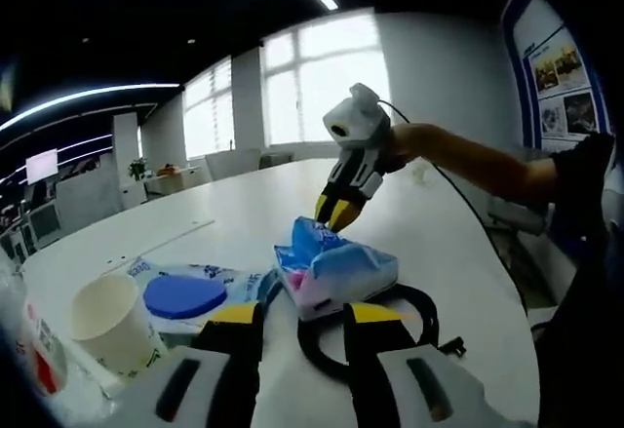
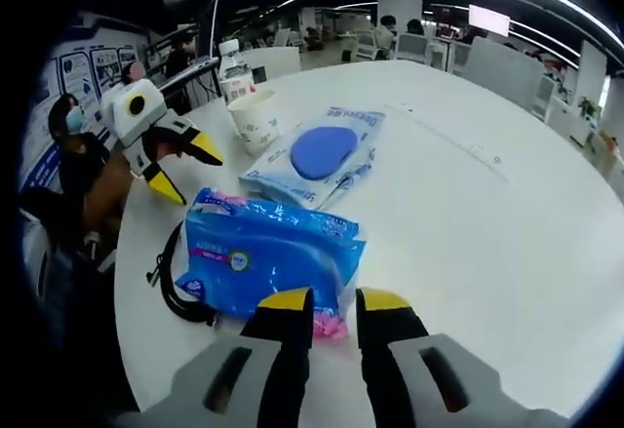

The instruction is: Arrange the tabletop items into an orderly group along one side of the table until the central work area is clear of visible clutter.

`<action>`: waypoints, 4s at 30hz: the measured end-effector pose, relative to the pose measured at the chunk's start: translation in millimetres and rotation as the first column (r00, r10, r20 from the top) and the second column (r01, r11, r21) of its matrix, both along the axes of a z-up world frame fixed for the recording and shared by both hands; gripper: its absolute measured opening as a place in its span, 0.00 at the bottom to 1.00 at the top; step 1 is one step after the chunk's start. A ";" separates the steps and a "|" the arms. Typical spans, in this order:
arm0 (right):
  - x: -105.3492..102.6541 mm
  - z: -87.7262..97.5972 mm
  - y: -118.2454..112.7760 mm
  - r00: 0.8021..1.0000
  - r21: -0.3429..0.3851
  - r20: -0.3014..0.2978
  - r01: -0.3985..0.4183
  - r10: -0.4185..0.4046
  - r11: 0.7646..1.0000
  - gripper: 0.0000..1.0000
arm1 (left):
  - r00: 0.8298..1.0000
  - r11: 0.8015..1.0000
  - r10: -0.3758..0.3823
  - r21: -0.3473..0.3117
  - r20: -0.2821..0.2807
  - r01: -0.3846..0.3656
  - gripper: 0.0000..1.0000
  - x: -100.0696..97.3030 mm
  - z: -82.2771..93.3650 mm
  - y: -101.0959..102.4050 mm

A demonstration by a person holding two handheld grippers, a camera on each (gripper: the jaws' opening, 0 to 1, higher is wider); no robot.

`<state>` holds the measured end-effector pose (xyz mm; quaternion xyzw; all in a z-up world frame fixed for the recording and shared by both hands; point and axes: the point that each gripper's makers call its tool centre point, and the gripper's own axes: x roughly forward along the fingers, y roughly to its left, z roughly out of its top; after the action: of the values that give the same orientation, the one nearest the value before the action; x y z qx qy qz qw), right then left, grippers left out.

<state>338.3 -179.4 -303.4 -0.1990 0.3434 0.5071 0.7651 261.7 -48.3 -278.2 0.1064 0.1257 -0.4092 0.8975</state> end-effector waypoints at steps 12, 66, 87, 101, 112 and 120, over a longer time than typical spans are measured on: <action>-0.5 -3.6 -3.7 1.000 -0.001 0.008 -0.011 0.011 1.000 0.04 | 1.000 1.000 0.005 0.001 -0.026 -0.005 0.23 15.7 -6.1 -15.1; -13.9 -0.1 -7.4 1.000 0.076 -0.011 0.019 -0.018 0.997 0.00 | 1.000 0.999 -0.020 0.044 -0.003 0.020 0.00 10.2 -0.7 -19.6; 0.2 44.0 -27.1 0.994 0.144 0.032 0.101 -0.106 0.984 0.00 | 0.999 1.000 -0.022 0.009 0.038 0.022 0.00 21.8 34.6 -32.3; -8.9 61.2 -56.3 0.983 0.164 0.033 0.174 -0.181 0.971 0.00 | 0.995 0.997 -0.075 0.020 0.064 0.074 0.00 35.6 63.5 -60.0; -2.6 71.5 -76.9 0.962 0.166 0.049 0.257 -0.268 0.952 0.00 | 0.994 0.996 -0.087 0.042 0.066 0.084 0.00 61.1 75.1 -80.0; 3.5 73.1 -89.0 0.950 0.172 0.048 0.295 -0.307 0.940 0.00 | 0.994 0.993 -0.102 0.067 0.046 0.098 0.00 74.6 72.2 -93.1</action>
<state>341.8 -268.3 -230.2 -0.0997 0.2988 0.4027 0.8594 336.2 -141.4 -206.1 0.1519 0.1111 -0.4466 0.8747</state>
